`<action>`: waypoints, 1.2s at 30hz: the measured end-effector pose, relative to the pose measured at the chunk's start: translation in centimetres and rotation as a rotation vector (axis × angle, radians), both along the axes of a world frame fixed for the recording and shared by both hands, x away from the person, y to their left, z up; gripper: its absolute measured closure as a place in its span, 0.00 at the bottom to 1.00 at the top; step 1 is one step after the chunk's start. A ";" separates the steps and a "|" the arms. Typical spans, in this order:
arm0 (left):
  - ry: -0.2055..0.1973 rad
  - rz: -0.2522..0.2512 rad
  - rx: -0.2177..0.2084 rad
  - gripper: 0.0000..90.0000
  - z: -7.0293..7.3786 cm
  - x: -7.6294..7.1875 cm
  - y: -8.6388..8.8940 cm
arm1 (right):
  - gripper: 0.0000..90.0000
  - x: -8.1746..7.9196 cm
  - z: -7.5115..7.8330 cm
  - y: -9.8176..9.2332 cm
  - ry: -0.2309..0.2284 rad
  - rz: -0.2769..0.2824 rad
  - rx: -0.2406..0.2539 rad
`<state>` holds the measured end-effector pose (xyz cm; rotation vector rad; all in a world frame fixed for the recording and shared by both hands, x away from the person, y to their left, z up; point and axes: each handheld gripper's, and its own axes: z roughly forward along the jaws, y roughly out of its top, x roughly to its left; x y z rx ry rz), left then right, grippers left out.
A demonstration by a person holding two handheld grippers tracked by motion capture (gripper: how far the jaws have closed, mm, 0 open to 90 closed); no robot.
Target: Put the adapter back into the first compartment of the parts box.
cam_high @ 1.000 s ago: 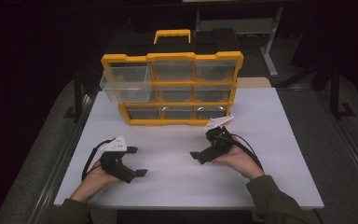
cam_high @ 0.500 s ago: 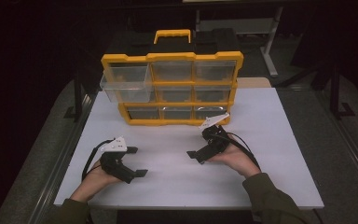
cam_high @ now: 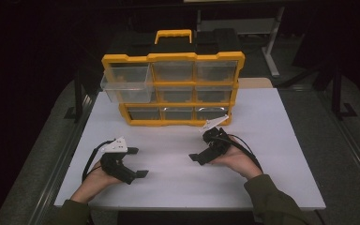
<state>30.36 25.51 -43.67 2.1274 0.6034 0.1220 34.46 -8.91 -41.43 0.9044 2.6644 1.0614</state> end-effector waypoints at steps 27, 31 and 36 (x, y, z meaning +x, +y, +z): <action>-0.003 -0.001 0.003 0.00 0.0 -0.1 -0.1 | 0.21 -1.0 -1.2 -0.1 0.031 0.026 -0.064; -0.005 -0.001 0.004 0.00 0.0 -0.1 -0.1 | 0.26 -1.1 -1.4 -0.1 0.033 0.030 -0.076; -0.005 -0.005 0.004 0.00 0.0 -0.1 -0.2 | 0.32 -1.1 -1.6 -0.1 0.036 0.036 -0.087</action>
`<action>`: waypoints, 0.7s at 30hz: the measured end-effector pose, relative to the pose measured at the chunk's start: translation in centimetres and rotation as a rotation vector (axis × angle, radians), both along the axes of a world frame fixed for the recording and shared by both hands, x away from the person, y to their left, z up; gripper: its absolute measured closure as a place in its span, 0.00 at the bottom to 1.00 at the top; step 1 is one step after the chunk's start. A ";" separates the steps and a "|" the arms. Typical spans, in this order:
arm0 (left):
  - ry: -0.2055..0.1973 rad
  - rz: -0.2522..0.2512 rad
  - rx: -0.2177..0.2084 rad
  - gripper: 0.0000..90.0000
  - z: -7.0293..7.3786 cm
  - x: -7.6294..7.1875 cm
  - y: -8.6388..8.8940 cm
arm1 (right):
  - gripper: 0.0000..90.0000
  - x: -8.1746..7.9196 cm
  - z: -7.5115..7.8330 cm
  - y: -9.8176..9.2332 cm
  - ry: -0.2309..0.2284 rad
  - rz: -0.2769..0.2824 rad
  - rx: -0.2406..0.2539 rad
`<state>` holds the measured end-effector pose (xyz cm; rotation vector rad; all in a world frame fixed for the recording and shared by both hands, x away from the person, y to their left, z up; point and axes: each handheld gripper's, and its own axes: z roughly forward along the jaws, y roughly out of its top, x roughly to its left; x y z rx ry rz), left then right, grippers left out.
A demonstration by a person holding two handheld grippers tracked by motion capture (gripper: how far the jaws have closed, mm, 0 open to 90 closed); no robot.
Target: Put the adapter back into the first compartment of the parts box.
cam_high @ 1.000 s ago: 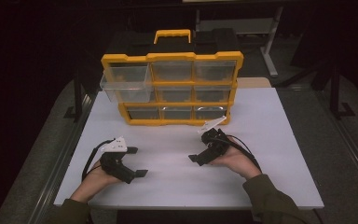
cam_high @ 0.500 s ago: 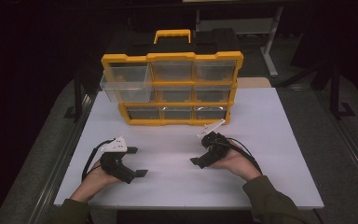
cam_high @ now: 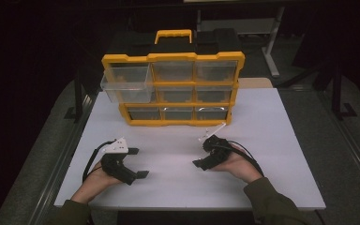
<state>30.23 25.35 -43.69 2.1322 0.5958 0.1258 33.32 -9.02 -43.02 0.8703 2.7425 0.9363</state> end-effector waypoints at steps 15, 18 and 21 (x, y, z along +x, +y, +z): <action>0.000 0.003 -0.002 0.00 0.0 0.0 0.1 | 0.58 -0.1 -0.4 0.2 0.029 0.023 -0.043; 0.001 0.002 -0.002 0.00 0.0 0.0 0.0 | 0.62 -0.1 -0.5 0.2 0.031 0.028 -0.059; 0.001 0.001 0.000 0.00 0.0 0.0 0.0 | 0.65 -0.1 -0.7 0.2 0.033 0.029 -0.073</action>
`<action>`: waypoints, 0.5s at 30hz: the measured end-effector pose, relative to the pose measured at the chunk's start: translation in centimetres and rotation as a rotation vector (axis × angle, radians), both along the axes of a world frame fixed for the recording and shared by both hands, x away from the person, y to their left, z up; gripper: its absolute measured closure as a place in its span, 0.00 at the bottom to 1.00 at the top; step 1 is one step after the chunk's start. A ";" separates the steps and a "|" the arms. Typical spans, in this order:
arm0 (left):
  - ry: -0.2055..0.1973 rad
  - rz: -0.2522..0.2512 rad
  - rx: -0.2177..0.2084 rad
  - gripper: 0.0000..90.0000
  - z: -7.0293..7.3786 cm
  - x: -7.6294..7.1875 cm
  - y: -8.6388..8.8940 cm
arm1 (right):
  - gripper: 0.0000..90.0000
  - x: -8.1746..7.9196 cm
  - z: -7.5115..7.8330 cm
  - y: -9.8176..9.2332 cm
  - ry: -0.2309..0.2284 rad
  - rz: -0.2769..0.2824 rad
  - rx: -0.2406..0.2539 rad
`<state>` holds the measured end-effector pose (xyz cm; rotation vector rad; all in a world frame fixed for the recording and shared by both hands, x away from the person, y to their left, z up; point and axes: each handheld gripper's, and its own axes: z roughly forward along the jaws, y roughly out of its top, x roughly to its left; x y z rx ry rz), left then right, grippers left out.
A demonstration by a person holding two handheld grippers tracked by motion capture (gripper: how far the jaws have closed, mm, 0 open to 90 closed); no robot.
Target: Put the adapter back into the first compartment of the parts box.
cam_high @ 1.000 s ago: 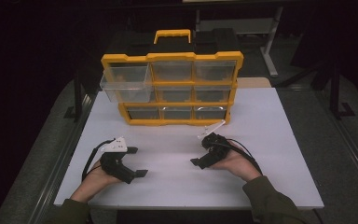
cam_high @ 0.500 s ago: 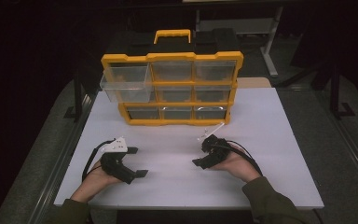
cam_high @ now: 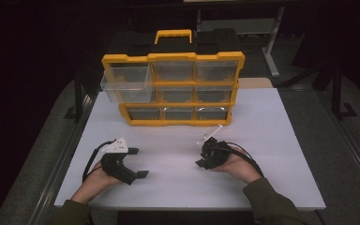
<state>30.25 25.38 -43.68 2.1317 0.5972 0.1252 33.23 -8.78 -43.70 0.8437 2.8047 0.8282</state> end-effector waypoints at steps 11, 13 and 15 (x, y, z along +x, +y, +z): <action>0.000 0.000 0.000 0.00 0.0 0.0 0.0 | 0.75 0.0 -0.2 0.1 -0.007 -0.001 -0.026; 0.000 0.000 0.001 0.00 0.0 0.0 0.0 | 0.77 0.0 -0.2 0.1 -0.009 0.000 -0.030; 0.000 0.000 0.001 0.00 0.0 0.0 0.0 | 0.80 0.0 -0.2 0.1 -0.013 0.001 -0.038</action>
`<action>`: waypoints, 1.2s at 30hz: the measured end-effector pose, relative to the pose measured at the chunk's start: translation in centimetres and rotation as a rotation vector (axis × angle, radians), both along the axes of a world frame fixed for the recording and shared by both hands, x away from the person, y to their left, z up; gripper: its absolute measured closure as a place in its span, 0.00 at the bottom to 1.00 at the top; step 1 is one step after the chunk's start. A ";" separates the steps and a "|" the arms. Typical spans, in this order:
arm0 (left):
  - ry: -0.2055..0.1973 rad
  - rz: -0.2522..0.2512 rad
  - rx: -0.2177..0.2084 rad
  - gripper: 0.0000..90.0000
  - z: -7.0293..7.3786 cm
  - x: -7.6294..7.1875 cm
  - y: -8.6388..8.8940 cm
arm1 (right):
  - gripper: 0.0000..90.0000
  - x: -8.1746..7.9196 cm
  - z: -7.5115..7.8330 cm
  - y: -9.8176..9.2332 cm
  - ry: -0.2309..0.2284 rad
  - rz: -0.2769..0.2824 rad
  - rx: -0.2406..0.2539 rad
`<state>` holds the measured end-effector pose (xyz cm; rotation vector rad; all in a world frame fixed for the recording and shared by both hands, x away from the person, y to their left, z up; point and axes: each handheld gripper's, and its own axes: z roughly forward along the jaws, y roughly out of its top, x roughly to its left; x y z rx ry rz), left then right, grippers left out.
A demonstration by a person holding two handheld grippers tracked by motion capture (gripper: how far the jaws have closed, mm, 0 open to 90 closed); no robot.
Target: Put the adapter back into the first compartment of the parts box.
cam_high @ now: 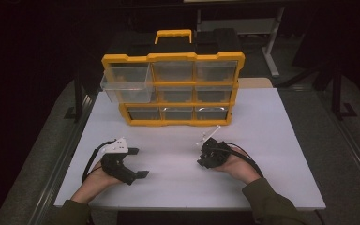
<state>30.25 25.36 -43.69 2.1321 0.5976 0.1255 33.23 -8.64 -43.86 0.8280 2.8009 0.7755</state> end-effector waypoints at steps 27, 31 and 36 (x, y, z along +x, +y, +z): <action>0.000 -0.002 0.000 0.00 0.0 0.0 -0.1 | 0.84 0.3 0.2 0.0 0.011 0.018 -0.014; 0.000 -0.005 0.003 0.00 0.0 0.0 -0.1 | 0.84 0.4 0.6 -0.2 0.012 0.017 -0.002; 0.000 -0.002 -0.002 0.00 0.0 0.0 0.0 | 0.84 0.5 1.5 -0.3 0.005 0.020 0.028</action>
